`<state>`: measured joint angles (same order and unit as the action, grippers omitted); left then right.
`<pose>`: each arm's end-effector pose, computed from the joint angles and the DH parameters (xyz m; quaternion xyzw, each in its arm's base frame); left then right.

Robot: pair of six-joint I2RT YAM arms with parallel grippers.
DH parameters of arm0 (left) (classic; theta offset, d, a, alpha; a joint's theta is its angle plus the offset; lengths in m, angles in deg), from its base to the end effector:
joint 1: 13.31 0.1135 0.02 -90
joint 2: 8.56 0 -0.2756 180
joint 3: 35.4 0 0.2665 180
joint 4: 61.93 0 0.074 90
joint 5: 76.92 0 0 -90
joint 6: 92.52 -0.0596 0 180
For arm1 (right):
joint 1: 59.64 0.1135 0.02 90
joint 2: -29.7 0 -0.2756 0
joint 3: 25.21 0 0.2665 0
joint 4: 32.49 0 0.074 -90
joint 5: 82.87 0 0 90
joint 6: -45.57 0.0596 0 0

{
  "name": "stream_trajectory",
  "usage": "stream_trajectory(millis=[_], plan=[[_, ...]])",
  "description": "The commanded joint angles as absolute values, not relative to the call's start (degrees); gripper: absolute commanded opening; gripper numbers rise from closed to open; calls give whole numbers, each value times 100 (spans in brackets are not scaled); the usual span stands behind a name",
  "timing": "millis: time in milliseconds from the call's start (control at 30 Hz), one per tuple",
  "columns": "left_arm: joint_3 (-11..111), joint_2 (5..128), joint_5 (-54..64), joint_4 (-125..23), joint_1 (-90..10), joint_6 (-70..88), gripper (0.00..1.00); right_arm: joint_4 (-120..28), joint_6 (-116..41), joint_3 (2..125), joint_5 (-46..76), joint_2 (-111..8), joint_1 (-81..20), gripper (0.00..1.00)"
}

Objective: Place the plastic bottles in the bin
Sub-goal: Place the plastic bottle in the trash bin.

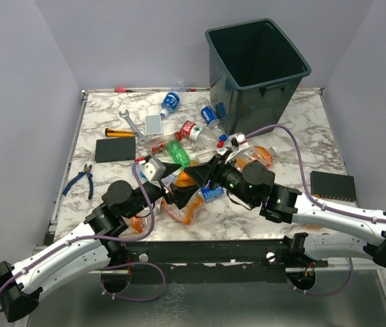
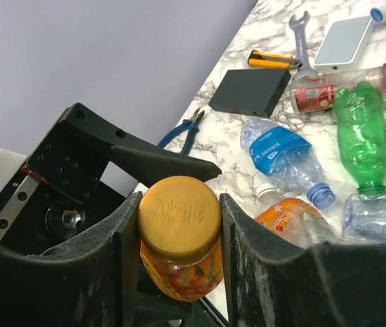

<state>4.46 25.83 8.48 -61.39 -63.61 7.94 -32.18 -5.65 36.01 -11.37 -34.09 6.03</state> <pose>0.1182 -0.1498 0.3060 0.2579 0.6250 -0.3958 0.6215 0.1387 0.2609 0.3437 -0.0571 0.7179 0.4697 0.5106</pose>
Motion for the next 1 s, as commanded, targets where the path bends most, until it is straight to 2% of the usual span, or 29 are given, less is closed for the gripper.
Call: stream_trajectory(millis=[0,167,267,367,467,533,700,967], plan=[[402,2345,1255,-6178,-6347,831,99,-3916,-1442,4426,-1599,-2916,637,1],[320,2044,1952,-6215,-6341,759,99,-4996,-3387,6529,-2884,-2833,637,1],[292,1984,2111,-6211,-6347,697,99,-4763,-4785,7601,-3817,-3234,598,0],[292,2035,2209,-6208,-6341,677,99,-4363,-5739,8313,-3897,-3782,-9,1],[328,2130,2248,-6145,-6346,658,99,-5800,-4323,9457,-2674,-4587,-1831,1],[353,2171,2259,-6088,-6342,622,99,-6124,-3375,9856,-2015,-4984,-2763,1],[347,2143,2410,-6028,-6346,599,99,-5227,-2998,10223,-1991,-5794,-3310,1],[398,2146,2549,-5933,-6347,578,99,-4606,-1941,10905,-961,-7469,-4120,1]])
